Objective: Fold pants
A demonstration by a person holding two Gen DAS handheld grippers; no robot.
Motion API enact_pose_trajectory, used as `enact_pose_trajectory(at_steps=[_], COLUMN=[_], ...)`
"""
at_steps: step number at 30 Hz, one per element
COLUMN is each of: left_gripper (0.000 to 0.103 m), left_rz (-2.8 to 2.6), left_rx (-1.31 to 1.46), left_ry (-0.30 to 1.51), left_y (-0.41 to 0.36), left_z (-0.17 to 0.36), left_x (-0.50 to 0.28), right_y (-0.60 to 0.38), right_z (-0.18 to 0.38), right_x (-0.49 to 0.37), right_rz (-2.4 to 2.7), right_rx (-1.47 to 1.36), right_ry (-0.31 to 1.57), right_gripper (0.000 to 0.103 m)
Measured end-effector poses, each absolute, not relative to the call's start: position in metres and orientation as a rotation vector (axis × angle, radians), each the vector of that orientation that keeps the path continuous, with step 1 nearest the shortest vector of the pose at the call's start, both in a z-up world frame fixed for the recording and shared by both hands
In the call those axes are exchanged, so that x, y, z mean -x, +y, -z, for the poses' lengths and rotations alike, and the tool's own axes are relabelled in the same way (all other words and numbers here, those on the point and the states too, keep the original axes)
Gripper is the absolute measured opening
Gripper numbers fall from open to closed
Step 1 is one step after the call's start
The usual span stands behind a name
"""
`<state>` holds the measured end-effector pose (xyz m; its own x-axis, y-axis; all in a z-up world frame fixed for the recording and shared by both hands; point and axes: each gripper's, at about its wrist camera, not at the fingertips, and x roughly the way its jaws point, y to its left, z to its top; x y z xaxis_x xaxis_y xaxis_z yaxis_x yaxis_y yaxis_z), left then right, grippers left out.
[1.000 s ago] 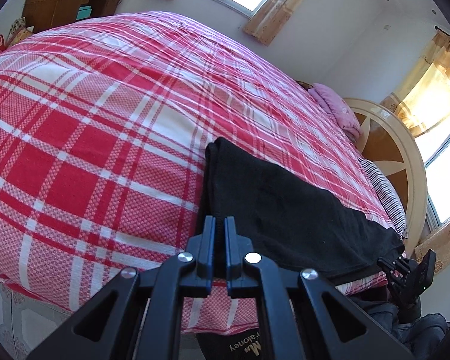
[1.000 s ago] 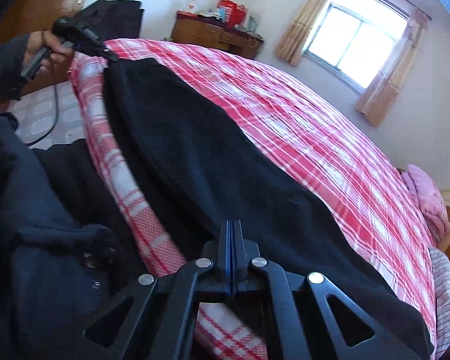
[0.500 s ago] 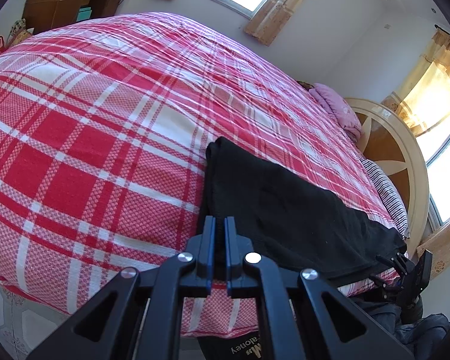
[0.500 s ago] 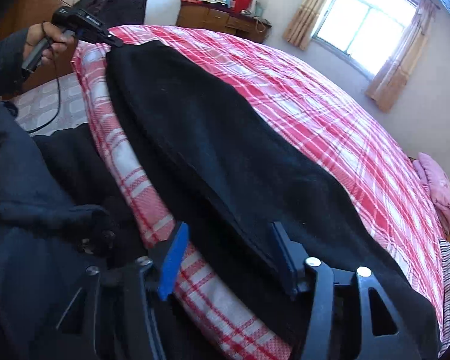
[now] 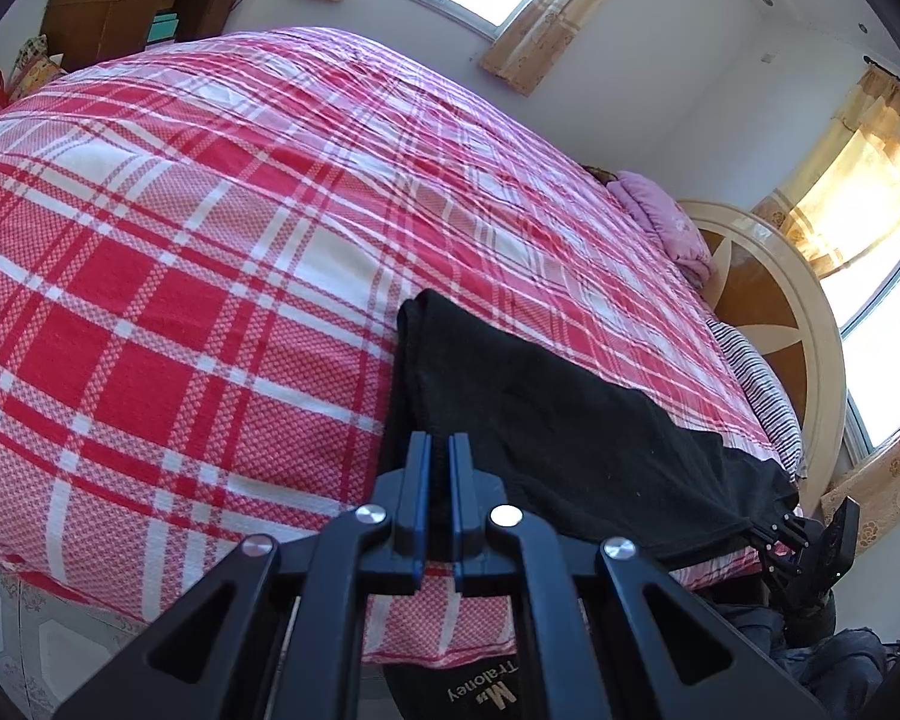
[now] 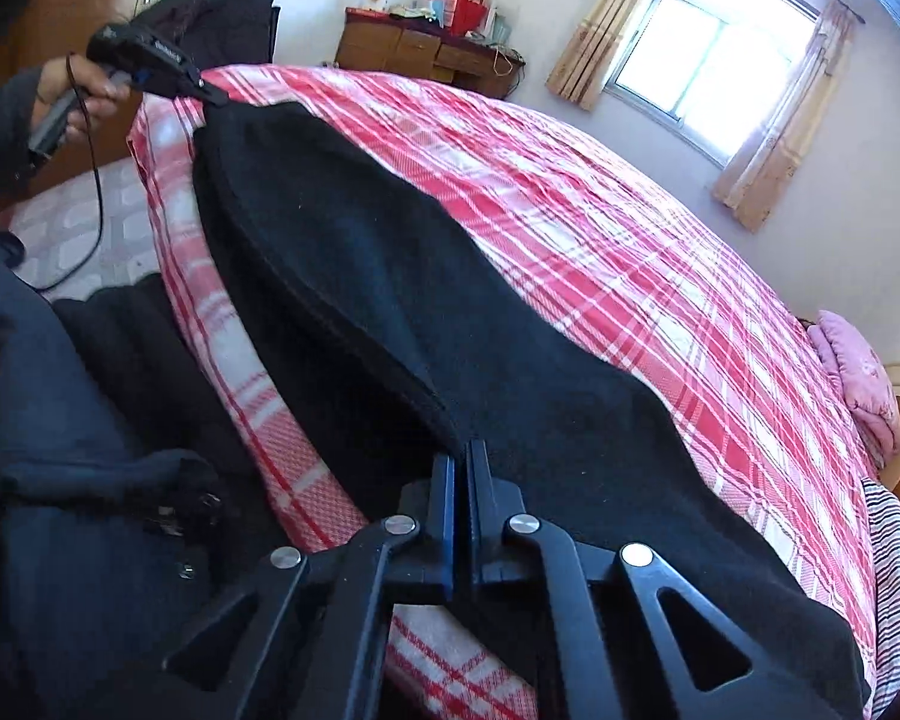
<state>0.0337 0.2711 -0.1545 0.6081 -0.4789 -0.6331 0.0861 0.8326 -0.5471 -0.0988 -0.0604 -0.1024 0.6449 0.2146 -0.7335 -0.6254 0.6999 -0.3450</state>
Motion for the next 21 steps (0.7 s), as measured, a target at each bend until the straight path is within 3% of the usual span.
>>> enact_pose_trajectory(at_steps=[10, 16, 21], left_gripper=[0.006, 0.006, 0.008], left_rz=[0.329, 0.334, 0.322], left_rx=[0.509, 0.486, 0.473], left_ry=[0.938, 0.92, 0.94], left_y=[0.275, 0.274, 0.274], left_z=[0.178, 0.17, 0.178], left_x=[-0.038, -0.034, -0.038], right_y=[-0.054, -0.062, -0.059], right_z=[0.132, 0.111, 0.139], right_x=[0.096, 0.099, 0.089], right_rz=[-0.568, -0.589, -0.575], right_rx=[0.694, 0.615, 0.638], right_ry=[0.818, 0.788, 0.89], right_gripper=[0.003, 0.003, 0.004])
